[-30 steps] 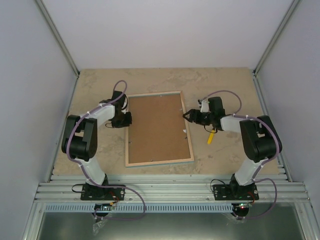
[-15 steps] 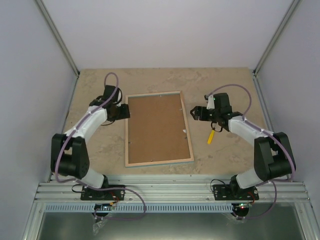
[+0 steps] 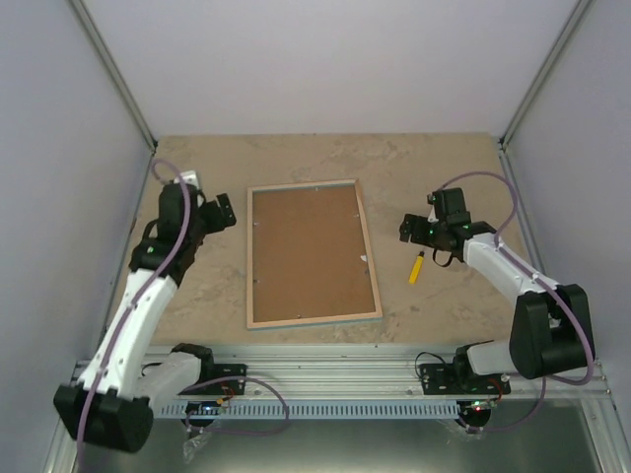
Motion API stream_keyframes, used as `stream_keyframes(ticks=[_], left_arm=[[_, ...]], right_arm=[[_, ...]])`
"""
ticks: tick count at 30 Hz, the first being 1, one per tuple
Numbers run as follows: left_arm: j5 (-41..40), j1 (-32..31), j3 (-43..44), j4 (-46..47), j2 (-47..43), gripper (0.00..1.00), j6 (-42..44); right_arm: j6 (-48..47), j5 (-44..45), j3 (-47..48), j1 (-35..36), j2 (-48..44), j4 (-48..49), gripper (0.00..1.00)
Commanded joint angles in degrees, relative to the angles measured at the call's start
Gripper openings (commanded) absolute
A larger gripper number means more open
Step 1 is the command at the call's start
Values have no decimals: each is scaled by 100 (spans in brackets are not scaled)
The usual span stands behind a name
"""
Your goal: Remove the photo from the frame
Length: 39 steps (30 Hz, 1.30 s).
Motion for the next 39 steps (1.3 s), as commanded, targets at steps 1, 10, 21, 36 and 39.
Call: stream_keyframes(ticks=[1,10,21,36,39], left_arm=[[-550,15,-558,609,-980,99,-41],[-459,15,-973,1001,-1939,99,-208],[395,15,-1041,1133,-1907,99,-72],[1649,15,-1126,1405,-1795,99,-224],[2003,15,-1097,1409,-1727,99,-398]], right_arm=[[34,278,232,-23,127,-727,98],[163,-23,158,-42,726,-1223,61],[472,-18,-150,-25,1225,-1481,39],[560,509,112,542,1090,-1730,5],[446,631,491,785,1020,-1804,2]])
